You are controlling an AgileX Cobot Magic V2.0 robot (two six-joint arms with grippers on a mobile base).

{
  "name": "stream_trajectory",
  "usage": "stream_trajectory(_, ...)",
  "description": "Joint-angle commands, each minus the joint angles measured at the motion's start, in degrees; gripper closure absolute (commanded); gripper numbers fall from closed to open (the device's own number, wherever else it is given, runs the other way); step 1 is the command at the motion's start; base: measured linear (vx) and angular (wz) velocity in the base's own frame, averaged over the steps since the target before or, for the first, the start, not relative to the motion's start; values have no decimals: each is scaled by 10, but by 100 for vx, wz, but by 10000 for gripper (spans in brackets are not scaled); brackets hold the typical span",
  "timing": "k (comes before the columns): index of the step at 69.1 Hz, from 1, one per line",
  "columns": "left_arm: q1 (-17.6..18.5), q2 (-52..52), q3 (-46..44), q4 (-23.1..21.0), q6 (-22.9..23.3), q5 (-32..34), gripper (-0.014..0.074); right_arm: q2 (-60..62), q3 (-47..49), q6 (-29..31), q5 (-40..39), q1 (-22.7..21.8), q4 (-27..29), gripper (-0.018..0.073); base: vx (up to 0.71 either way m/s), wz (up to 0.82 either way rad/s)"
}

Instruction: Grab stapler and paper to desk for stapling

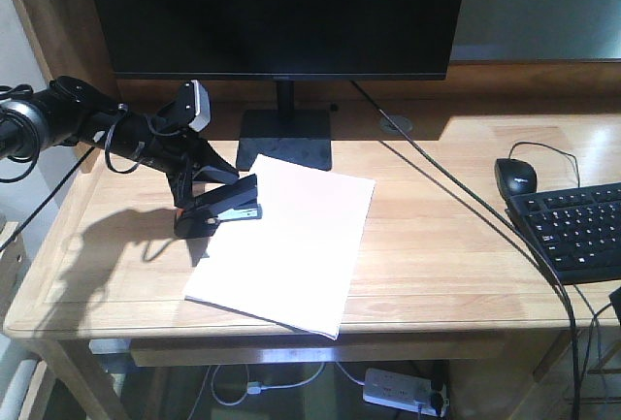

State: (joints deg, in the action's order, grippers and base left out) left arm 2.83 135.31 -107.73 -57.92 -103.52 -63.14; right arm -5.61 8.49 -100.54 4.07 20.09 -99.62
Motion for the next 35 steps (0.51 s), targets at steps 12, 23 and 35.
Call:
stream_trajectory(12,2,-37,-15,-36,5,-9,603,-5,15,1,7,-3,-31,-10,0,0)
stream_trajectory(23,2,-37,-15,-36,5,-9,603,-5,15,1,7,-3,-31,-10,0,0)
stream_trajectory(35,2,-37,-15,-36,5,-9,603,-5,15,1,7,-3,-32,-10,0,0)
